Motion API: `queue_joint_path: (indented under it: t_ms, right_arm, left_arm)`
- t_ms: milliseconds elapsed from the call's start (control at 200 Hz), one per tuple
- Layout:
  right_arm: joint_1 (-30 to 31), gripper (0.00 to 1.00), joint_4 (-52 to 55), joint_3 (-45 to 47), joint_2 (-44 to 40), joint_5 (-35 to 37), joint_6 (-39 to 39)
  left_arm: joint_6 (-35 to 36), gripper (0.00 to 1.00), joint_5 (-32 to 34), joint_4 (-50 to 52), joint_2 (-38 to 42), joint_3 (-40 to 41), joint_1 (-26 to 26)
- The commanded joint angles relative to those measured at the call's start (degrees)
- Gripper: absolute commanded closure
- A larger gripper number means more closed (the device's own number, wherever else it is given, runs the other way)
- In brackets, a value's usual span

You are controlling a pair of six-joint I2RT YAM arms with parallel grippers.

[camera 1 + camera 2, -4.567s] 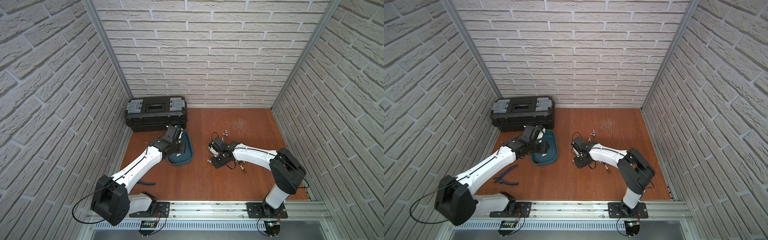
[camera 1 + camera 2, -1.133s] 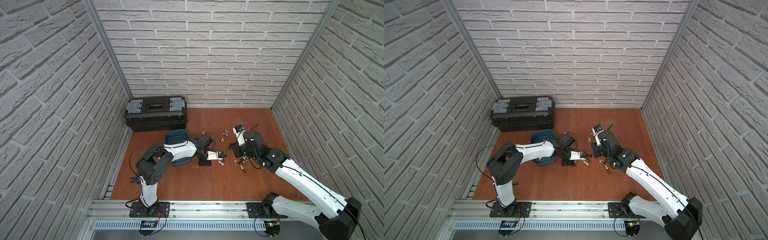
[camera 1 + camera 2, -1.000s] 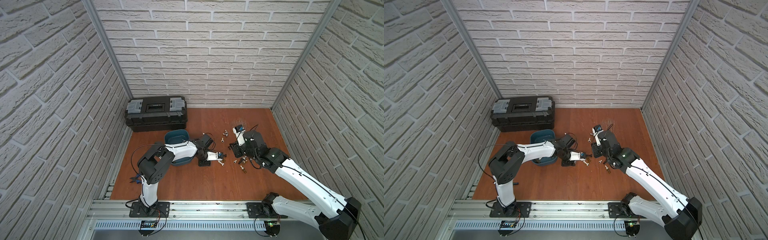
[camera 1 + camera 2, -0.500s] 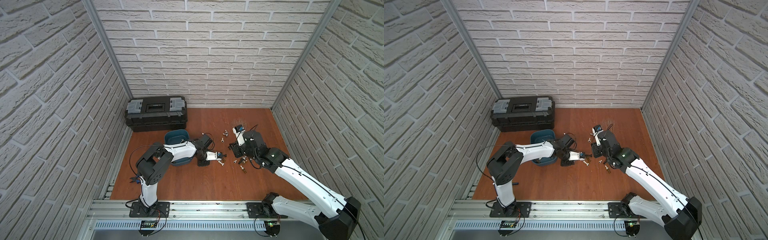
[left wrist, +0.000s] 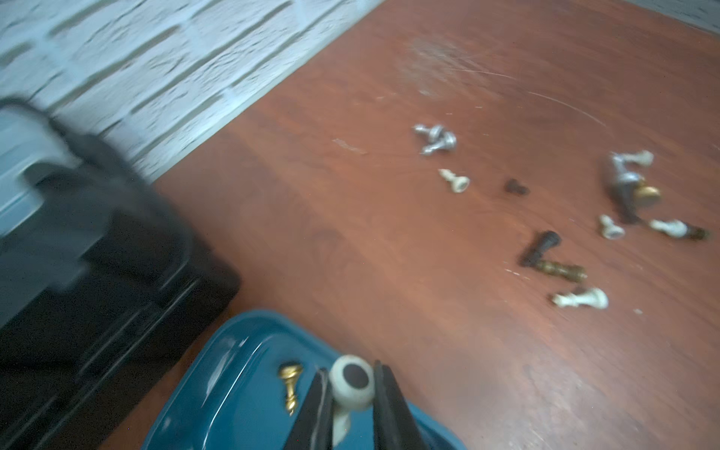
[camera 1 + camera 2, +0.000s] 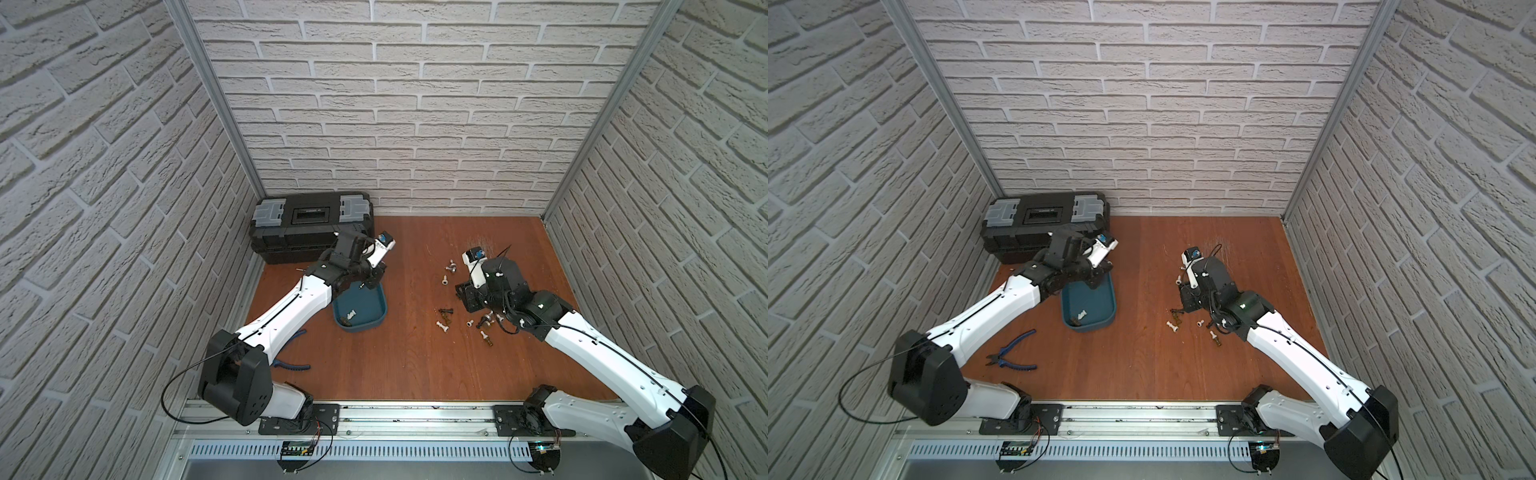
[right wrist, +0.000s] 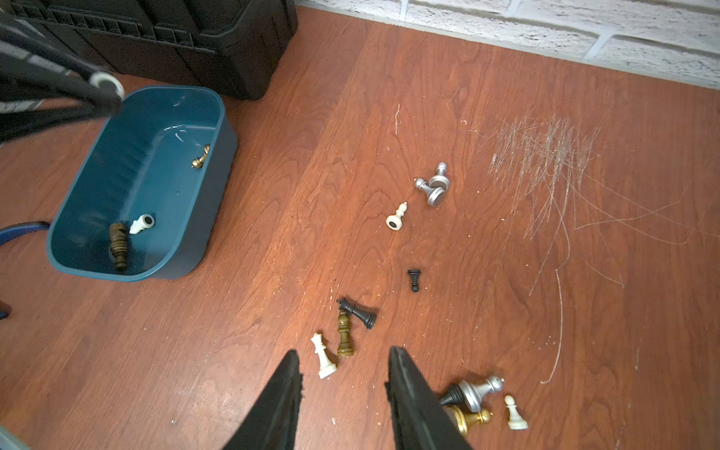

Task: Put the chess pieces into the storage box
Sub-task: Place the chess piece in the storage box, then pick up the chess piece at the center of the board.

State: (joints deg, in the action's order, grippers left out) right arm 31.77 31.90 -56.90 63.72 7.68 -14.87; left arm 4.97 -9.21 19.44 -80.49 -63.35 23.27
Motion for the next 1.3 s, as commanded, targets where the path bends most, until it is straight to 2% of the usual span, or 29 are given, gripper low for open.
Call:
queue_joint_path:
  t_ms: [0,115,380,495,570,650,820,945,1065,1130,1295]
  right_arm:
    - [-0.30,0.59,-2.41,-1.81,0.80,-2.63,-2.56]
    - [-0.30,0.59,-1.77,-1.94,2.51,-3.87,-3.82]
    - [-0.35,0.59,-0.77,-2.30,3.71,-5.89,-4.91]
    - [-0.31,0.59,-0.94,-0.94,2.69,-5.44,-5.39]
    - [-0.32,0.59,-0.51,0.05,2.40,-5.53,-5.77]
    - [-0.31,0.57,1.48,0.30,2.36,-5.75,-6.04]
    - [-0.30,0.56,8.29,0.61,1.05,-4.11,-5.57]
    - [-0.33,0.56,9.30,2.76,-1.13,-4.67,-6.30]
    - [-0.33,0.56,9.56,3.88,-1.76,-5.14,-7.12]
    - [-0.31,0.57,9.91,4.39,-1.63,-4.66,-7.47]
    - [-0.39,0.58,12.01,4.71,-0.22,-4.32,-8.27]
  left_arm:
    - [-13.07,0.89,3.55,7.97,-0.95,2.84,-7.15]
    - [-15.57,0.88,3.67,12.78,-5.55,1.64,-12.07]
    - [-15.62,0.85,4.93,17.33,-12.98,-4.15,-13.82]
    - [-15.57,0.79,2.75,15.70,-12.35,-3.07,-14.04]
    - [-15.83,0.69,1.28,15.12,-12.15,-2.82,-13.93]
    - [-15.81,0.65,0.78,15.10,-12.06,-2.82,-13.78]
    - [-15.56,0.64,0.30,14.41,-10.38,-2.30,-13.59]
    - [-14.75,0.66,-1.11,11.93,-7.33,-1.07,-13.22]
    - [-11.98,0.67,-1.42,6.67,-1.30,2.58,-11.13]
    - [-8.98,0.67,-1.35,4.44,2.57,4.87,-8.22]
    - [2.05,0.67,-0.86,1.11,11.23,10.29,5.28]
